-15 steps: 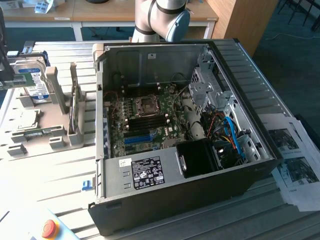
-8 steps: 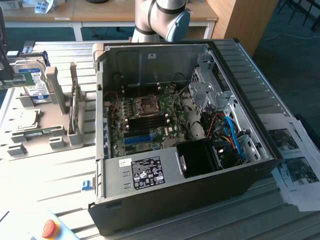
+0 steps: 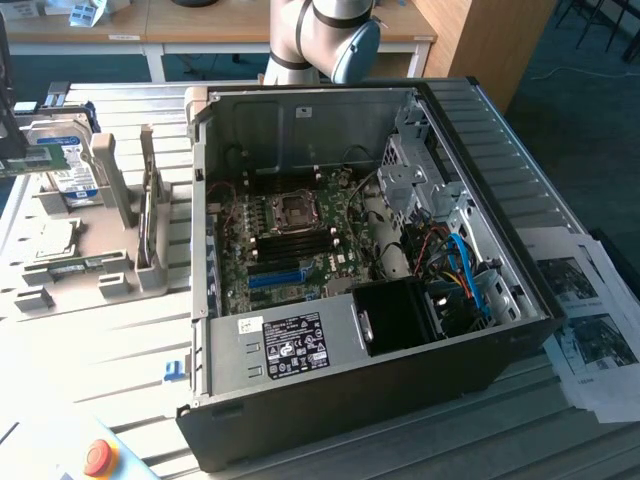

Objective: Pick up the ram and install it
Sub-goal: 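Pick up the ram and move it above insertion slot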

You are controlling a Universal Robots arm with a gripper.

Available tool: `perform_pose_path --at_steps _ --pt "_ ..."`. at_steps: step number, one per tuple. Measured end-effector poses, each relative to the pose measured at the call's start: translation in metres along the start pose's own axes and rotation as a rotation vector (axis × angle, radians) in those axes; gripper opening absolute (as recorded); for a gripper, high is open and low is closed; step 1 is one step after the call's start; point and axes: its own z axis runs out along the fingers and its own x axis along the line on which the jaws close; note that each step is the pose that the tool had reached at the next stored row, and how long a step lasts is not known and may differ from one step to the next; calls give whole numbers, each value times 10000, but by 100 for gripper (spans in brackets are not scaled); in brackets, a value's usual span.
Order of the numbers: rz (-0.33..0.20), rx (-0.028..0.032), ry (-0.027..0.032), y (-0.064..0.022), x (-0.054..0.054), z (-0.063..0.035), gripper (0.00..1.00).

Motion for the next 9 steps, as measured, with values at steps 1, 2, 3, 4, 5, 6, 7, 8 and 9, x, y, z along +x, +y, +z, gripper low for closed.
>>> perform_pose_path --at_steps 1,2,3,4,5,6,7,8,9 --pt "0 -1 0 0 0 0 12" --pt "0 0 0 0 0 0 12" --pt "1 -3 2 -1 0 -2 12" --pt "0 -5 5 -6 0 -3 12" --pt "-2 -3 4 -15 1 -2 12" --pt "-1 -2 4 -25 1 -1 12" --pt "0 -2 4 -37 1 -2 12" --pt "0 -2 4 -51 1 -2 12" --pt "-1 -2 4 -65 2 -2 12"
